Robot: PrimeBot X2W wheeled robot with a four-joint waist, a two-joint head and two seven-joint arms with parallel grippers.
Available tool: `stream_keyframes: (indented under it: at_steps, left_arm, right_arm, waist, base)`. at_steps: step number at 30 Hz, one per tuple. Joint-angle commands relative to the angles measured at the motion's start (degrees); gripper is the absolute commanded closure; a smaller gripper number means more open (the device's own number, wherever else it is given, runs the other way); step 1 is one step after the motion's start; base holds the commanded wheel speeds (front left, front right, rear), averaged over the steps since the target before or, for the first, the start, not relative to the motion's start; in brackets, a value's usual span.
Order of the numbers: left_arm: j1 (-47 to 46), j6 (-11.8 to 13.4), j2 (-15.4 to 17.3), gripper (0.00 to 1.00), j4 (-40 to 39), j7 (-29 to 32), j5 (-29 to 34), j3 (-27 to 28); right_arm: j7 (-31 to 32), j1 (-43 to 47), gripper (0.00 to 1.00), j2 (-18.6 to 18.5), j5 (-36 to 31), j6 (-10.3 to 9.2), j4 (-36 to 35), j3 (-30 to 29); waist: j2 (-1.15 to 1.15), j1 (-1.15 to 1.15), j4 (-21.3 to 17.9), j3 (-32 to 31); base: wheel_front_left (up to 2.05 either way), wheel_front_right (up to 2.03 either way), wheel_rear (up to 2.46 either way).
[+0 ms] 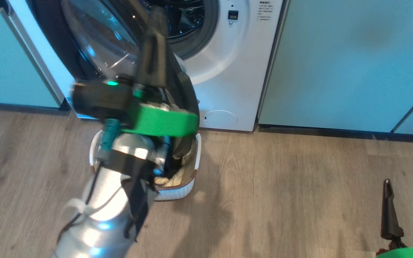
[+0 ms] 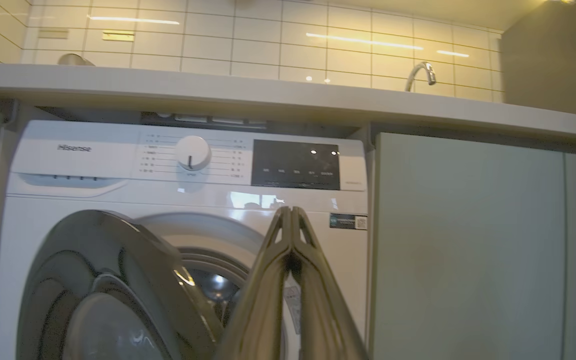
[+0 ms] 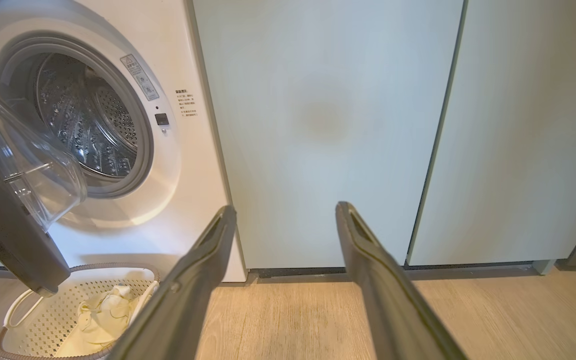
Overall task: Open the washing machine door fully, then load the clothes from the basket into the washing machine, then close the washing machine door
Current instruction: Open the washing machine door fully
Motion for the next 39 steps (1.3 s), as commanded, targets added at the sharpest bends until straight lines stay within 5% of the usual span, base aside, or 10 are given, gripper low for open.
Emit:
stream_keyframes:
  at_steps: [1, 15, 39]
  left_arm:
    - [-2.63, -0.53, 0.77, 1.00, -1.08, 1.33, -2.46, -1.02]
    - [-4.08, 3.02, 0.70, 1.00, 11.00, 5.10, -22.23, -19.58]
    - [-12.04, 5.64, 0.69, 1.00, 33.11, 1.29, -34.17, -23.54]
  right_arm:
    - [-0.55, -0.34, 0.00, -0.76, 0.43, -0.16, -1.38, 1.50]
    - [-0.55, -0.28, 0.00, -0.76, 1.09, -0.16, -0.91, 2.33]
    - [-0.55, -0.76, 0.00, -0.76, 2.24, -0.16, -0.59, 1.89]
  waist:
    - [0.00, 0.00, -0.75, -0.32]
    - [0.00, 0.00, -3.08, -0.28]
    - [0.00, 0.00, -2.93, 0.39]
  base:
    - [0.00, 0.00, 0.00]
    - [0.00, 0.00, 0.00]
    - [0.00, 0.00, 0.00]
